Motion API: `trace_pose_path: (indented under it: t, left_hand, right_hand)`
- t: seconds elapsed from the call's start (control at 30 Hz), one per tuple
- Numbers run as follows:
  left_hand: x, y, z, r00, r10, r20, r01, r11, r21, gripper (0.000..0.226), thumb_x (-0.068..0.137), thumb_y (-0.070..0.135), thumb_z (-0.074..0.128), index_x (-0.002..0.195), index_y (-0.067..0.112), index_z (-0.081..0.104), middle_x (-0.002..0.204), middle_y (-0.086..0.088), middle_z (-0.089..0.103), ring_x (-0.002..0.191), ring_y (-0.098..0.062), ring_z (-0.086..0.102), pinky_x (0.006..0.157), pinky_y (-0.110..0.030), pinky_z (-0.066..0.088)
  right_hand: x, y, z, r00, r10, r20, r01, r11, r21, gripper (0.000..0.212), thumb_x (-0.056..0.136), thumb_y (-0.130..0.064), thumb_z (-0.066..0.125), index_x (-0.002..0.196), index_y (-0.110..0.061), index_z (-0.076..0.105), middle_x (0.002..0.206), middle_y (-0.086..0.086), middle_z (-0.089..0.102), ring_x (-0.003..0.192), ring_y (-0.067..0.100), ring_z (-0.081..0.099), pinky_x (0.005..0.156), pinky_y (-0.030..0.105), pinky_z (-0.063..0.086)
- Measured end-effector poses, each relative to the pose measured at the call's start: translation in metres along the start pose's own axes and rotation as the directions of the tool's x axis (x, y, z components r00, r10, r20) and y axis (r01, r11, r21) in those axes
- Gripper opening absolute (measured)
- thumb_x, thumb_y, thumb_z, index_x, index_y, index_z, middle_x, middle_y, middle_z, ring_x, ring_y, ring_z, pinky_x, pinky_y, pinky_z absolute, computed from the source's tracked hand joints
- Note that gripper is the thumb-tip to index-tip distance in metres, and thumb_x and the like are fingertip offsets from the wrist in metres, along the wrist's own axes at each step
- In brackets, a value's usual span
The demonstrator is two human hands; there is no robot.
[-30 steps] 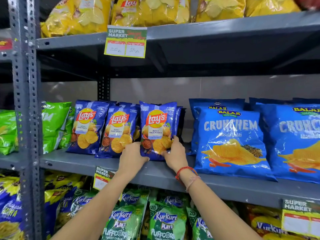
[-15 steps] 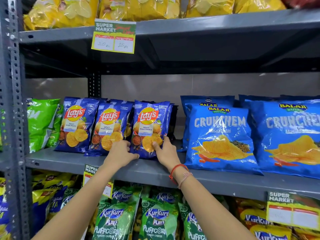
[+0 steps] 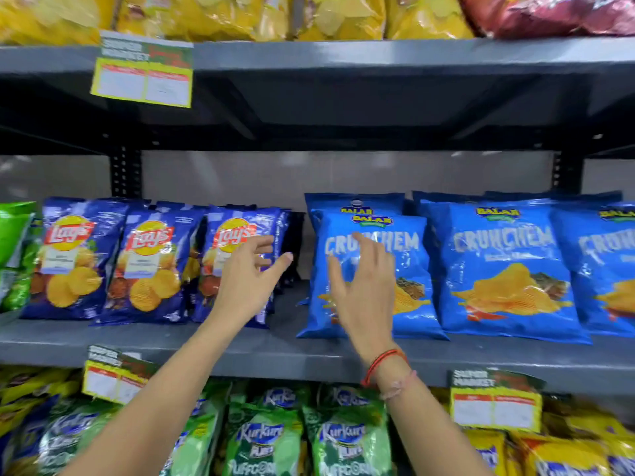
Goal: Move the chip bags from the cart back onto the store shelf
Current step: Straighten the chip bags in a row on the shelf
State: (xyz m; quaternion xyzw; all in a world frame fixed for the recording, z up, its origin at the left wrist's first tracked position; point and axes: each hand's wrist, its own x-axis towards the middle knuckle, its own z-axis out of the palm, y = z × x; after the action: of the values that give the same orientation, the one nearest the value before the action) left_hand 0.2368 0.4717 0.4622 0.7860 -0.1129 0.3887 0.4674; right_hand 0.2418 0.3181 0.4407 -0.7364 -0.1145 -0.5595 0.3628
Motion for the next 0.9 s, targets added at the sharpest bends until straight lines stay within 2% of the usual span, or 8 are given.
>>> trace_pose_path:
  t: [0.1,0.17,0.33,0.5,0.63,0.77,0.83,0.9]
  left_hand:
    - [0.015,0.013,0.036,0.941,-0.258,0.218,0.296,0.941,-0.164,0.071,0.077,0.052,0.063,0.134,0.016,0.040,0.130,-0.004,0.051,0.110,-0.022,0.054,0.094,-0.037,0.046]
    - [0.022,0.017,0.055,0.861,-0.391,0.327,0.467,0.862,-0.200,0.076,0.078,0.059,0.058,0.137,0.016,0.036,0.131,-0.003,0.049,0.112,-0.022,0.051,0.091,-0.036,0.043]
    - [0.031,0.017,0.078,0.671,-0.395,0.627,0.678,0.670,-0.302,0.075,0.070,0.068,0.059,0.133,0.030,0.048,0.136,-0.002,0.053,0.119,-0.024,0.054,0.105,-0.041,0.040]
    - [0.031,0.017,0.088,0.710,-0.450,0.542,0.656,0.702,-0.277,0.076,0.068,0.067,0.061,0.131,0.027,0.048,0.137,-0.003,0.051,0.117,-0.022,0.051,0.104,-0.038,0.037]
    - [0.036,0.008,0.086,0.763,-0.431,0.482,0.633,0.648,-0.424,0.105,0.031,0.064,0.084,0.121,0.018,0.059,0.115,-0.006,0.069,0.103,-0.025,0.066,0.097,-0.044,0.048]
    - [0.040,0.011,0.089,0.839,-0.367,0.402,0.542,0.639,-0.546,0.047,0.069,0.040,0.076,0.107,0.014,0.066,0.096,-0.006,0.074,0.083,-0.021,0.071,0.072,-0.034,0.057]
    - [0.040,0.012,0.091,0.865,-0.338,0.372,0.501,0.638,-0.584,0.034,0.075,0.034,0.073,0.103,0.016,0.067,0.086,-0.002,0.076,0.074,-0.016,0.073,0.061,-0.028,0.058]
    - [0.038,0.010,0.093,0.874,-0.328,0.358,0.485,0.641,-0.595,0.031,0.074,0.033,0.073,0.100,0.018,0.067,0.086,-0.001,0.076,0.072,-0.014,0.073,0.058,-0.027,0.057]
  right_hand:
    - [0.021,0.040,-0.026,0.977,0.208,-0.042,-0.211,0.975,-0.074,0.054,0.089,-0.043,0.049,0.129,-0.007,0.049,0.128,0.018,0.053,0.118,0.036,0.045,0.098,0.040,0.034]
    - [0.029,0.062,-0.035,0.946,0.323,0.014,-0.321,0.945,-0.069,0.058,0.091,-0.042,0.049,0.134,-0.004,0.042,0.133,0.020,0.049,0.123,0.038,0.042,0.101,0.041,0.032]
    - [0.038,0.079,-0.042,0.808,0.527,0.262,-0.559,0.826,0.064,0.073,0.090,-0.052,0.043,0.142,-0.002,0.030,0.137,0.023,0.048,0.129,0.038,0.041,0.102,0.042,0.035]
    - [0.058,0.079,-0.041,0.711,0.633,0.306,-0.699,0.686,0.203,0.071,0.088,-0.063,0.034,0.123,-0.004,0.051,0.109,0.015,0.057,0.099,0.031,0.050,0.082,0.039,0.038]
    - [0.077,0.073,-0.037,0.689,0.623,0.371,-0.725,0.604,0.332,0.060,0.084,-0.065,0.042,0.104,-0.010,0.056,0.095,0.007,0.055,0.090,0.026,0.048,0.071,0.033,0.035]
    - [0.091,0.072,-0.033,0.754,0.541,0.371,-0.656,0.627,0.419,0.061,0.081,-0.065,0.049,0.107,-0.010,0.056,0.114,0.009,0.059,0.099,0.024,0.053,0.079,0.034,0.037]
    - [0.092,0.074,-0.029,0.786,0.518,0.338,-0.618,0.642,0.453,0.056,0.084,-0.058,0.051,0.113,-0.010,0.058,0.116,0.008,0.061,0.104,0.025,0.055,0.085,0.037,0.040]
    - [0.088,0.079,-0.024,0.807,0.501,0.312,-0.590,0.657,0.470,0.044,0.086,-0.055,0.051,0.099,-0.014,0.061,0.103,0.006,0.063,0.098,0.026,0.055,0.087,0.043,0.043]
